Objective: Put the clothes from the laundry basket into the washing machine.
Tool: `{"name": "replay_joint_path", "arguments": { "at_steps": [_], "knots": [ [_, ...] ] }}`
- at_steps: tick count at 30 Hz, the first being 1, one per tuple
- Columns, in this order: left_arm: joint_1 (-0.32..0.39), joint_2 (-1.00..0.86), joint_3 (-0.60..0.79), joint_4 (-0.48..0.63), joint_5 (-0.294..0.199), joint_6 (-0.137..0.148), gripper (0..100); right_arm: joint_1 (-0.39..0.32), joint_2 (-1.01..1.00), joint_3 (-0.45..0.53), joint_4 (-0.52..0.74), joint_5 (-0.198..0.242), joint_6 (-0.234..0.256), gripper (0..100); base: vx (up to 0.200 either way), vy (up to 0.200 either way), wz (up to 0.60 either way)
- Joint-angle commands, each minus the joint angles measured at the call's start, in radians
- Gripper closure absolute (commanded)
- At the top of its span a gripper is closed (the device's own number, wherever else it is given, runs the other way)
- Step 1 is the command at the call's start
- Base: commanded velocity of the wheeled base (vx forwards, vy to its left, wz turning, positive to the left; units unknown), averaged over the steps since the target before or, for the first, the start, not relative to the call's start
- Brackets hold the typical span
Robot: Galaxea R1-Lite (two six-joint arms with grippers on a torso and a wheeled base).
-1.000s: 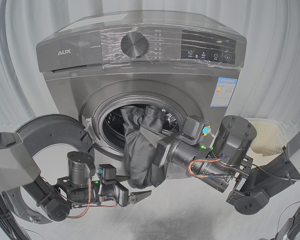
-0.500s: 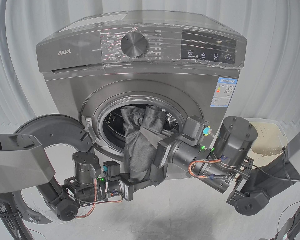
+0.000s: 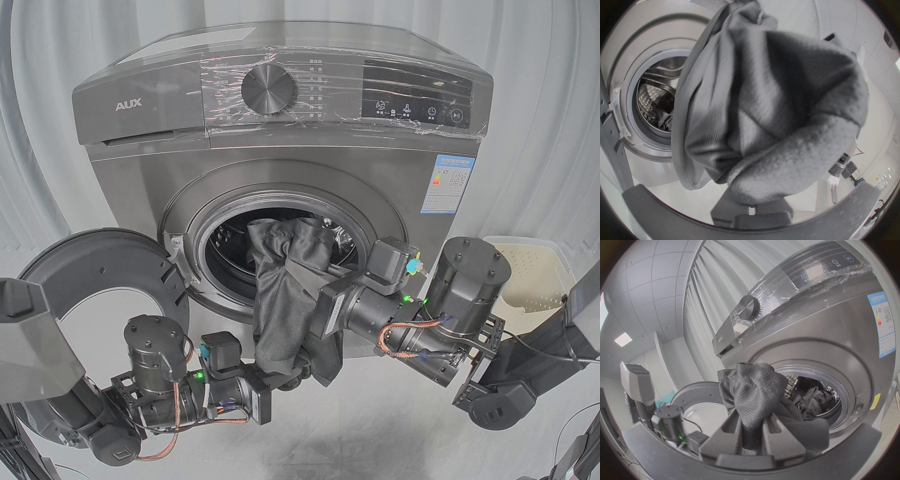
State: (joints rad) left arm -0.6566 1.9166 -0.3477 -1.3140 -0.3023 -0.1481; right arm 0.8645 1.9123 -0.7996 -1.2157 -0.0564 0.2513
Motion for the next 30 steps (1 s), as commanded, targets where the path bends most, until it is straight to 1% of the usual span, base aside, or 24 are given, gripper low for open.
{"name": "replay_joint_path", "arguments": {
  "at_steps": [1, 3, 7, 10, 15, 16, 18, 20, 25, 27, 30],
  "knots": [
    [-0.038, -0.102, 0.042, -0.005, 0.000, -0.004, 100, -0.007, 0.017, 0.022, -0.001, 0.000, -0.001, 100, 0.000, 0.000, 0.00],
    [-0.041, -0.126, 0.050, -0.004, -0.001, -0.008, 100, -0.005, 0.022, 0.022, -0.001, 0.000, -0.003, 100, 0.000, 0.000, 0.00],
    [-0.044, -0.154, 0.058, -0.010, -0.001, -0.005, 100, -0.005, 0.019, 0.020, -0.001, -0.002, -0.003, 100, 0.000, 0.000, 0.00],
    [-0.054, -0.185, 0.072, -0.014, -0.006, -0.008, 100, -0.007, 0.017, 0.023, -0.002, -0.003, 0.002, 100, 0.000, 0.000, 0.00],
    [-0.061, -0.222, 0.102, -0.016, -0.008, -0.005, 100, -0.010, 0.016, 0.036, -0.025, -0.003, -0.001, 100, 0.000, 0.000, 0.00],
    [-0.061, -0.222, 0.102, -0.016, -0.008, -0.005, 100, -0.010, 0.016, 0.037, -0.025, -0.003, -0.001, 0, 0.000, 0.000, 0.00],
    [-0.061, -0.222, 0.102, -0.016, -0.008, -0.005, 100, -0.012, 0.016, 0.042, -0.027, -0.003, 0.000, 0, 0.000, 0.000, 0.00],
    [-0.060, -0.222, 0.093, -0.016, -0.004, -0.005, 100, -0.028, 0.010, 0.069, -0.027, -0.003, -0.001, 0, 0.000, 0.000, 0.00],
    [-0.058, -0.222, 0.070, -0.024, -0.001, -0.007, 100, -0.056, -0.012, 0.100, -0.016, -0.003, -0.003, 0, 0.000, 0.000, 0.00],
    [-0.054, -0.212, 0.053, -0.060, 0.000, -0.010, 100, -0.078, -0.027, 0.132, -0.011, -0.003, -0.006, 0, 0.000, 0.000, 0.00],
    [-0.048, -0.206, 0.044, -0.076, 0.005, -0.011, 100, -0.097, -0.032, 0.149, -0.013, -0.003, -0.029, 0, 0.000, 0.000, 0.00]
  ]
}}
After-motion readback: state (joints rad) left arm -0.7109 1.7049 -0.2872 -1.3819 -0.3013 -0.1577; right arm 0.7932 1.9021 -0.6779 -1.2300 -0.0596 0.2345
